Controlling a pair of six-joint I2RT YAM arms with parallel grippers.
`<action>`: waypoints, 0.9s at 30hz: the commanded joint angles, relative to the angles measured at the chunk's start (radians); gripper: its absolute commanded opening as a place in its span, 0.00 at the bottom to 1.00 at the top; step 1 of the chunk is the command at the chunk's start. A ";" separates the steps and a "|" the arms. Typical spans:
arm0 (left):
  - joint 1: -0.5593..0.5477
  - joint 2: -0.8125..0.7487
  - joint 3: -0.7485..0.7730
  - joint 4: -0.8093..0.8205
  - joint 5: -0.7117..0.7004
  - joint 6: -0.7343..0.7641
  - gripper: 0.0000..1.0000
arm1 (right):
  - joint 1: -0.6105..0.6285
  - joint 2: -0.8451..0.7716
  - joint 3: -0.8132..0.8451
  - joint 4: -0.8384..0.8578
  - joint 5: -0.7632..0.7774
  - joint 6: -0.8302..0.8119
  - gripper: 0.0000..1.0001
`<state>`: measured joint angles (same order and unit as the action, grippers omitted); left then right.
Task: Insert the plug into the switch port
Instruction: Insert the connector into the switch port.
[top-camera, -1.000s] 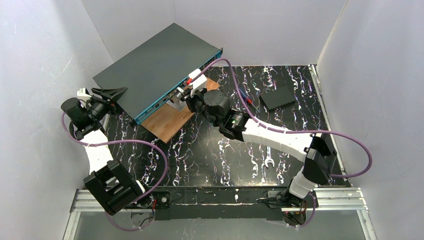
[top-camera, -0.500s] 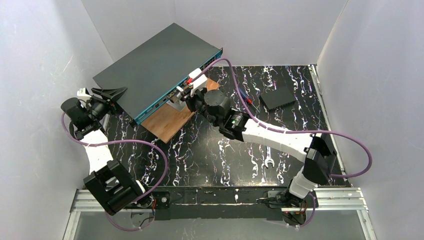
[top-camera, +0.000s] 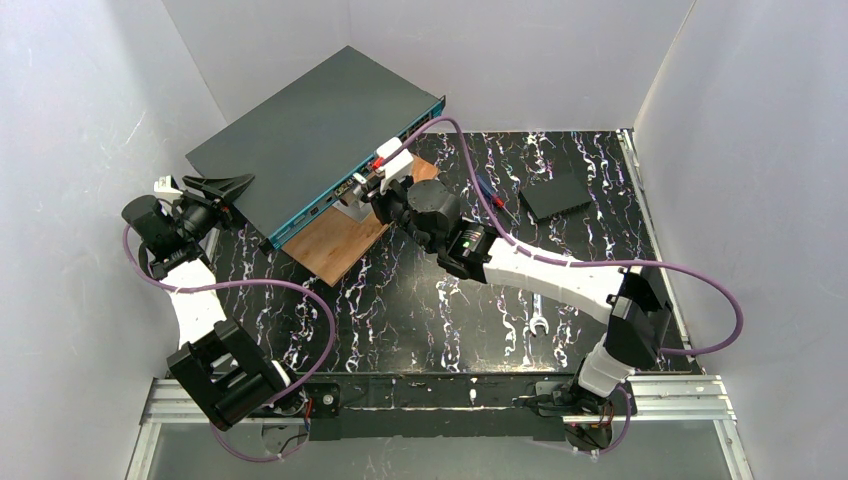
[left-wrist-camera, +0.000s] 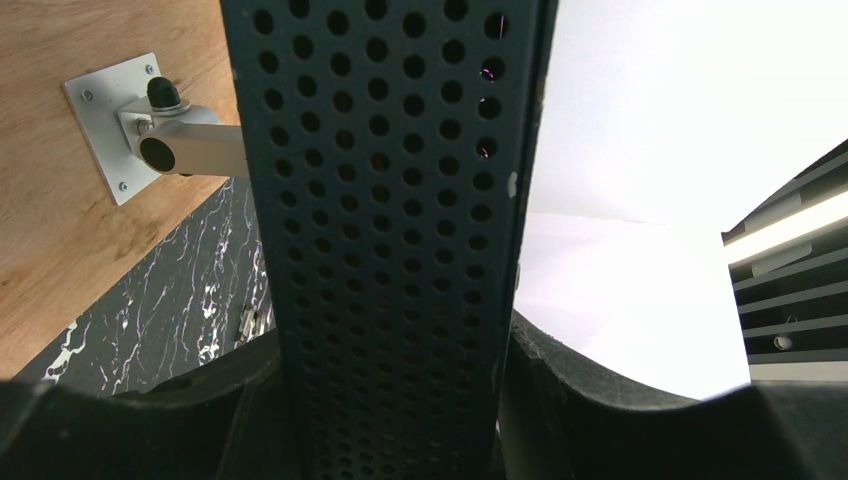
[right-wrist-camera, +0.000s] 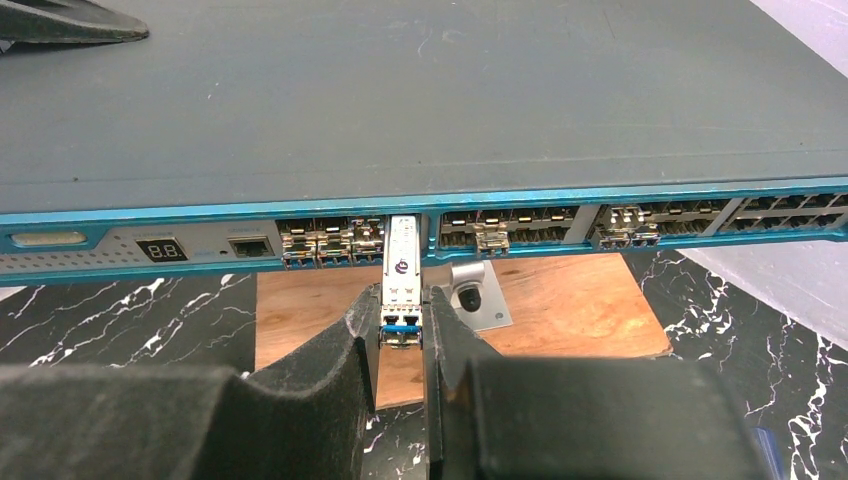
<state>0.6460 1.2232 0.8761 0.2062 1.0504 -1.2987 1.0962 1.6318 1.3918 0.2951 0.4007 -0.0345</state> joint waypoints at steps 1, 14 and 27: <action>-0.010 -0.008 -0.022 -0.036 0.042 0.056 0.00 | 0.008 -0.001 0.009 0.067 0.026 -0.024 0.01; -0.010 -0.010 -0.022 -0.036 0.042 0.056 0.00 | 0.008 0.022 0.008 0.106 -0.017 -0.038 0.01; -0.008 -0.008 -0.022 -0.036 0.040 0.057 0.00 | 0.008 -0.002 -0.026 0.103 0.006 -0.050 0.01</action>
<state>0.6460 1.2232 0.8761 0.2066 1.0477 -1.2991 1.1000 1.6363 1.3777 0.3271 0.4068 -0.0772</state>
